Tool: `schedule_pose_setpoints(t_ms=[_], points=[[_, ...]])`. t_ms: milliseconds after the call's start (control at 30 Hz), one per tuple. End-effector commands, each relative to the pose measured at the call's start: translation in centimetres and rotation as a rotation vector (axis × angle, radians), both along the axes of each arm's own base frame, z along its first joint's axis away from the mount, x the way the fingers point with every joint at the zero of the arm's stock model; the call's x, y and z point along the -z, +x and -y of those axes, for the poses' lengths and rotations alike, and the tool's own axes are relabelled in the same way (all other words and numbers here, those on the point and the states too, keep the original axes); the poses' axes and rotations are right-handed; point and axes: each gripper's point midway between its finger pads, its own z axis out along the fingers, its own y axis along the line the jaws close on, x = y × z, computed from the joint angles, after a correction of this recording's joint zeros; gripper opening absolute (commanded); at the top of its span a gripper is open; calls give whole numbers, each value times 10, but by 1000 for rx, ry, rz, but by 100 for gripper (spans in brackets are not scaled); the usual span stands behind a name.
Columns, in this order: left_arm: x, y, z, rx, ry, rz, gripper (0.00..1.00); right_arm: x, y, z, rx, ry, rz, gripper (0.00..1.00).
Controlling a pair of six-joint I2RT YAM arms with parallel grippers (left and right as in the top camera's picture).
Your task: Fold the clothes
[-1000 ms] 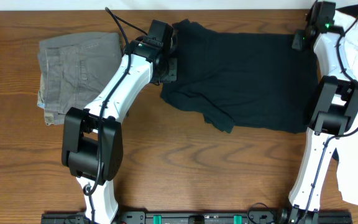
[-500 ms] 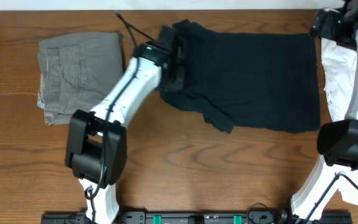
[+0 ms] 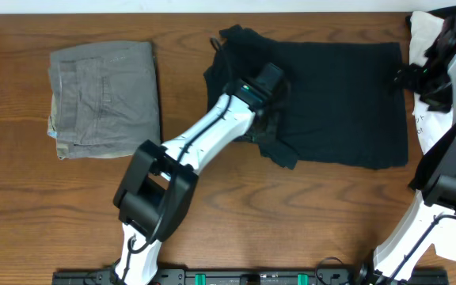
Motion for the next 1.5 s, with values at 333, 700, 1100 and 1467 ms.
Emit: schedule_pose_setpoints(t_ms=[333, 700, 1100, 1467], points=[[5, -22, 34, 81, -17, 14, 40, 36, -35, -36, -54, 124, -136, 85], [42, -21, 36, 75, 14, -24, 46, 47, -43, -47, -56, 151, -165, 89], [49, -27, 30, 76, 43, -55, 6, 71, -53, -51, -57, 155, -181, 93], [26, -31, 28, 79, 33, -44, 29, 71, -52, -50, -58, 153, -175, 95]])
